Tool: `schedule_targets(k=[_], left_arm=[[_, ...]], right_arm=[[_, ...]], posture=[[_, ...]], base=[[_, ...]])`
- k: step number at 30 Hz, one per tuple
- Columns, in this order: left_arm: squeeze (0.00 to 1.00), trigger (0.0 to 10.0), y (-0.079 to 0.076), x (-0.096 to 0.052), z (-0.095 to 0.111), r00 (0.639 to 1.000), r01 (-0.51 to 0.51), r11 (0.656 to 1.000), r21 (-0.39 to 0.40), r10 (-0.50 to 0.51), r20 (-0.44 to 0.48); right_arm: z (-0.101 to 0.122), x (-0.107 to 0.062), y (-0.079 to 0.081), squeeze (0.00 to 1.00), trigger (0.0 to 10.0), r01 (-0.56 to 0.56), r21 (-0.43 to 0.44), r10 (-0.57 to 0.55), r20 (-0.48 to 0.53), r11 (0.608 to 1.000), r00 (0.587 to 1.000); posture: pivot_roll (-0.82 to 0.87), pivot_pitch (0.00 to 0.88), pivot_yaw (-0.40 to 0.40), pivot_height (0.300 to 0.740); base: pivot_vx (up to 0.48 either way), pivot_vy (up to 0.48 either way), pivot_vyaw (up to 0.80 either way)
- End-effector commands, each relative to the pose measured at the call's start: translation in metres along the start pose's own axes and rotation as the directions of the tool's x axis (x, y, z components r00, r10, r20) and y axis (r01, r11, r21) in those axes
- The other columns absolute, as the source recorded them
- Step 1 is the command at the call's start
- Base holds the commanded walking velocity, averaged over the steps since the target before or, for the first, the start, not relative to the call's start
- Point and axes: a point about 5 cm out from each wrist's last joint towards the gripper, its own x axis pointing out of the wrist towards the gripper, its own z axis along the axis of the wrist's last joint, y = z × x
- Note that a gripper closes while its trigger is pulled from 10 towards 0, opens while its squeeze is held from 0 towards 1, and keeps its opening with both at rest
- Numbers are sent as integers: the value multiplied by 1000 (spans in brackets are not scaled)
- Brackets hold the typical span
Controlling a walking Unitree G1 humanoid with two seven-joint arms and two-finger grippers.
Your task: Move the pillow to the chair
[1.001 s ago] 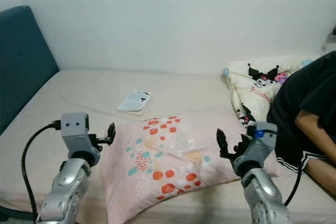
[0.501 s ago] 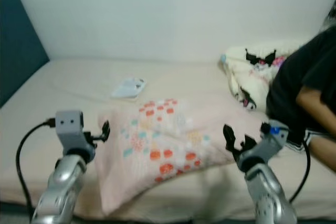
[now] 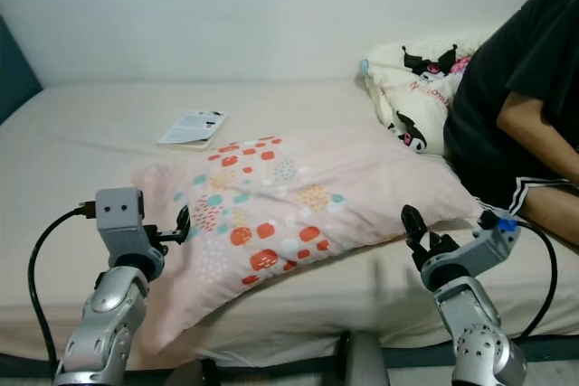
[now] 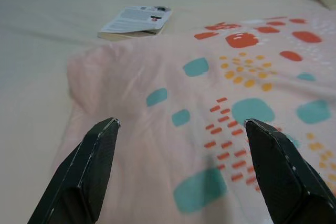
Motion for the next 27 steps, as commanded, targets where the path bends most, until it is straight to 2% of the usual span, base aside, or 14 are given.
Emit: schedule_targets(k=[1,3,8,10,13,15,16,17,21,24,27], left_arm=[[0,10000,9,3,5,1000,-17,1000,0,17,7],[0,10000,12,5,7,1000,-23,1000,4,23,13],[0,10000,30,2,18,998,-52,998,43,51,30],[0,10000,30,2,18,998,-52,998,43,51,30],[0,10000,36,-2,19,998,-58,997,55,56,24],[0,10000,41,-6,21,998,-61,996,69,60,17],[0,10000,41,-6,21,998,-61,996,69,60,17],[0,10000,44,-8,23,998,-61,995,77,60,15],[0,10000,45,-10,24,999,-54,995,83,54,6],[0,10000,42,-11,25,999,-45,995,86,46,-3],[0,10000,41,-12,25,999,-44,995,85,44,-4]], right_arm=[[-2,1,-2,0,10000,0,20,0,-9,1000,1000],[-2,2,-3,0,10000,0,18,1,-14,1000,1000],[-14,-2,2,0,10000,-64,48,66,-43,997,997],[-14,-2,2,0,10000,-64,48,66,-43,997,997],[-17,-1,7,0,10000,-119,79,124,-65,990,990],[-20,1,14,0,10000,-192,117,203,-85,974,976],[-20,1,14,0,10000,-192,117,203,-85,974,976],[-21,3,17,0,10000,-229,124,240,-85,966,967],[-19,12,16,0,10000,-258,127,268,-69,958,961],[-15,29,8,0,10000,-232,154,240,-33,960,970],[-15,34,8,0,10000,-228,165,235,-25,960,972]], posture=[[-77,67,17,520],[-77,67,17,515],[-55,148,33,490],[-55,148,33,490],[-44,183,40,480],[-33,204,42,470],[-33,204,42,470],[-26,215,46,460],[-13,230,53,450],[-3,233,50,450],[0,235,49,450]], base=[[0,0,0],[0,0,0],[0,0,0],[0,0,0],[0,0,0],[0,0,0],[0,0,0],[0,0,0],[0,0,0],[0,0,0],[0,0,0]])
